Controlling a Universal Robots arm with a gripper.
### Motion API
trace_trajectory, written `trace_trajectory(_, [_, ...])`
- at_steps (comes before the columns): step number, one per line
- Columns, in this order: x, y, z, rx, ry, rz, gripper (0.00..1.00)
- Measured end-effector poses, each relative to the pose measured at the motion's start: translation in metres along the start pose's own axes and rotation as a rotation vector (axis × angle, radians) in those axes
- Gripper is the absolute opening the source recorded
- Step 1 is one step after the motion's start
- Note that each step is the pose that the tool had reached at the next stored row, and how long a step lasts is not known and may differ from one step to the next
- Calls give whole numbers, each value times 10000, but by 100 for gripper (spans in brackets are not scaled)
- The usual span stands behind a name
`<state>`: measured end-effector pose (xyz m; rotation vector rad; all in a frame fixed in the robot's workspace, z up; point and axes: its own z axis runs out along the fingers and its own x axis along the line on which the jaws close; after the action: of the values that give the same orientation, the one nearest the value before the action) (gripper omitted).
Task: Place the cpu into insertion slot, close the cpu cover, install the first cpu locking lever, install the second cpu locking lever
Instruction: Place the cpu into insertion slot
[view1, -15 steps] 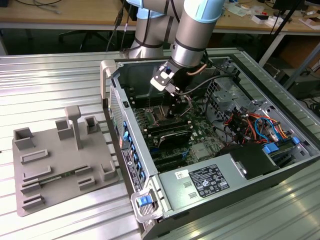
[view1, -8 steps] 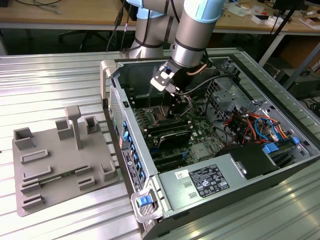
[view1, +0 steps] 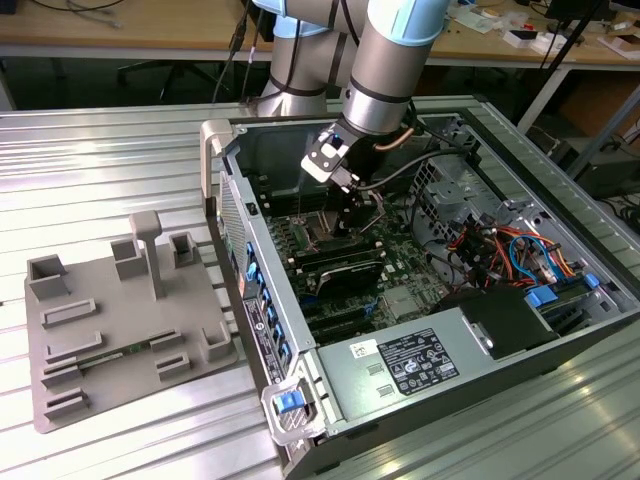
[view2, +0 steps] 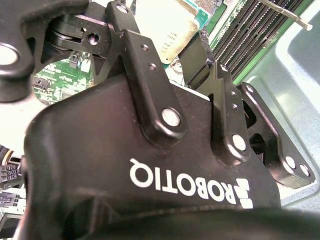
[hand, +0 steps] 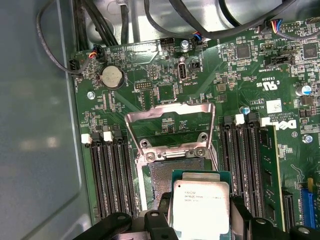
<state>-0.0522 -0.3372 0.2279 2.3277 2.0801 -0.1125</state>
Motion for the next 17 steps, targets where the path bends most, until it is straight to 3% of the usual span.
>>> trace_trajectory(12, [5,-1,4,-8,-1,-99,55])
trace_trajectory(17, [44,-5,2,-21,-11,-304,55])
